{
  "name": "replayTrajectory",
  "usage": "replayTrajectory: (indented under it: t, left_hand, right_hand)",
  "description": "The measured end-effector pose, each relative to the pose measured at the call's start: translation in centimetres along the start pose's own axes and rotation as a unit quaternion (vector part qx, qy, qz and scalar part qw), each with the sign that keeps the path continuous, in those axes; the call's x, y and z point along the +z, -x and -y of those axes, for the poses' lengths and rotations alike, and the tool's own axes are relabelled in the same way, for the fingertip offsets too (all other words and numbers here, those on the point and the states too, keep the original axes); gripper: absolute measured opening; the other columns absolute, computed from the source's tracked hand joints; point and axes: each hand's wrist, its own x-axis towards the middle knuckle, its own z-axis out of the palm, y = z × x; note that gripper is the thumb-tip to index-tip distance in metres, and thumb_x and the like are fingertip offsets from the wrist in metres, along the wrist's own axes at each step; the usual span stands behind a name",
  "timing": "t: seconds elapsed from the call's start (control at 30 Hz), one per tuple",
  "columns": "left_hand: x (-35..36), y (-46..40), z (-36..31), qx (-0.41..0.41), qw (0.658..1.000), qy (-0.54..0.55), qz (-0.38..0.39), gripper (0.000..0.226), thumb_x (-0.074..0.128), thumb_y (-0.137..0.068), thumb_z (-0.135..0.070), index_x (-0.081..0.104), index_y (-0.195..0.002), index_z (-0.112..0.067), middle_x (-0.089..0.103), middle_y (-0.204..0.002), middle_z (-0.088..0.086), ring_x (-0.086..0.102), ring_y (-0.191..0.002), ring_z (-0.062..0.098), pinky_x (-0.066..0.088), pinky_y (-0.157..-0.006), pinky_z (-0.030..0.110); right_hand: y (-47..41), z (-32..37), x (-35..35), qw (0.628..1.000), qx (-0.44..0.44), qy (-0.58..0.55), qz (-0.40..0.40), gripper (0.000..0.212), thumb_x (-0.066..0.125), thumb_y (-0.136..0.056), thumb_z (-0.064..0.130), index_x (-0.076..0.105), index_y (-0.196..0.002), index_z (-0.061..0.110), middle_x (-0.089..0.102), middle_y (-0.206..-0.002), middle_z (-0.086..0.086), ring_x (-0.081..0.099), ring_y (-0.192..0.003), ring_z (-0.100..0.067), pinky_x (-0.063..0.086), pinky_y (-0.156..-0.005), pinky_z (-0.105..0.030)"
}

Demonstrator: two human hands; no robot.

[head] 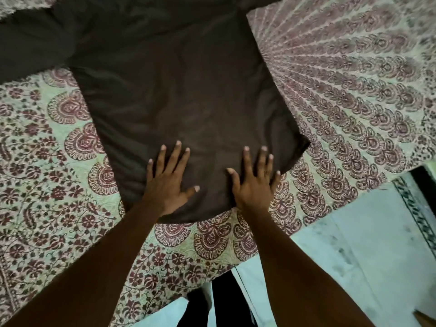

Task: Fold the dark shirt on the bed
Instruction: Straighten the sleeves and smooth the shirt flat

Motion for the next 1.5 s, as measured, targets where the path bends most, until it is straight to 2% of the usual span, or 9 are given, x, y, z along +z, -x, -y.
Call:
replayTrajectory:
  t: [0.17,0.33,0.53,0.7,0.9,1.1,1.17,1.4,1.5]
  left_hand:
    - [0.3,0.2,-0.2,-0.029,0.998,0.01,0.046,0.125,0.06,-0.062,-0.086,-0.013,-0.155,-0.045,-0.03,-0.161,-0.019,-0.023,-0.152,0.025,0.002,-0.12,0.064]
    - [-0.5,-0.7,-2.2,-0.065,0.995,0.025,0.069,0.137,0.079,-0.055,-0.069,-0.016,-0.153,-0.049,-0.037,-0.158,-0.019,-0.028,-0.15,0.03,0.001,-0.115,0.071]
    - [-1.3,-1.4,-4.3,-0.094,0.989,-0.002,0.112,0.151,0.087,-0.053,-0.056,-0.027,-0.151,-0.042,-0.05,-0.151,-0.009,-0.037,-0.145,0.034,-0.003,-0.113,0.072]
    - [-1.6,-3.0,-6.6,-0.031,0.99,-0.027,0.133,0.146,0.08,-0.055,-0.037,-0.029,-0.152,-0.034,-0.046,-0.154,-0.005,-0.034,-0.148,0.029,-0.002,-0.119,0.065]
    - [-2.0,-3.2,-6.9,-0.05,0.984,-0.015,0.169,0.143,0.075,-0.056,-0.028,-0.035,-0.148,-0.038,-0.052,-0.149,-0.01,-0.038,-0.145,0.025,-0.003,-0.117,0.067]
    - [-2.8,-4.5,-4.5,-0.068,0.993,-0.034,0.088,0.158,0.085,-0.036,-0.07,-0.023,-0.15,-0.05,-0.042,-0.157,-0.01,-0.034,-0.147,0.028,-0.003,-0.114,0.069]
    - [-2.5,-4.6,-3.7,-0.081,0.993,-0.023,0.081,0.157,0.08,-0.034,-0.08,-0.023,-0.149,-0.051,-0.042,-0.157,-0.009,-0.033,-0.148,0.029,-0.003,-0.114,0.07]
    - [-1.8,-1.1,-2.3,-0.027,0.992,-0.064,0.107,0.154,0.07,-0.038,-0.09,-0.029,-0.148,-0.047,-0.045,-0.156,-0.002,-0.033,-0.147,0.034,0.001,-0.114,0.074]
    - [-1.2,0.5,-2.1,-0.024,0.995,-0.054,0.085,0.15,0.069,-0.042,-0.089,-0.025,-0.151,-0.046,-0.04,-0.158,-0.004,-0.03,-0.149,0.032,0.004,-0.116,0.071]
  right_hand:
    - [-0.1,-3.0,-2.4,0.993,0.108,-0.037,-0.035,0.076,0.026,-0.096,0.075,0.002,-0.159,0.04,-0.006,-0.169,-0.01,-0.004,-0.155,-0.035,0.008,-0.119,-0.067]
    - [-5.8,-3.0,-3.7,0.994,-0.109,0.019,0.004,0.068,0.026,-0.095,0.075,0.007,-0.156,0.051,-0.004,-0.17,0.002,-0.003,-0.156,-0.024,-0.001,-0.119,-0.063]
    - [-5.9,-5.3,-3.3,0.967,0.24,-0.085,0.003,0.083,0.018,-0.089,0.083,-0.005,-0.158,0.043,-0.015,-0.168,-0.009,-0.018,-0.153,-0.038,-0.013,-0.114,-0.069]
    - [-7.4,-5.1,-3.7,0.99,-0.132,0.041,0.004,0.072,0.026,-0.094,0.077,0.003,-0.157,0.049,-0.006,-0.17,0.002,-0.004,-0.156,-0.024,0.0,-0.121,-0.063]
    - [-7.5,-7.0,-3.9,0.981,0.188,-0.029,-0.022,0.088,0.016,-0.089,0.083,-0.002,-0.16,0.035,-0.011,-0.167,-0.017,-0.014,-0.153,-0.039,-0.005,-0.121,-0.061]
    - [-8.9,-3.1,-4.3,0.967,-0.247,0.06,-0.015,0.077,0.035,-0.092,0.076,0.012,-0.159,0.043,-0.009,-0.169,-0.008,-0.007,-0.155,-0.033,0.011,-0.123,-0.057]
    - [-8.4,-3.2,-3.3,0.955,-0.283,0.08,0.033,0.074,0.035,-0.091,0.077,0.012,-0.156,0.051,-0.008,-0.169,-0.002,-0.007,-0.155,-0.033,0.016,-0.119,-0.063]
    - [-3.9,-5.2,-3.8,0.999,-0.008,0.039,0.01,0.092,0.036,-0.08,0.091,0.002,-0.156,0.051,-0.013,-0.169,-0.005,-0.01,-0.154,-0.038,0.01,-0.117,-0.069]
    - [-3.7,-2.6,-3.9,0.999,-0.02,0.03,-0.036,0.094,0.036,-0.084,0.086,0.003,-0.159,0.041,-0.013,-0.167,-0.014,-0.013,-0.153,-0.039,0.004,-0.12,-0.065]
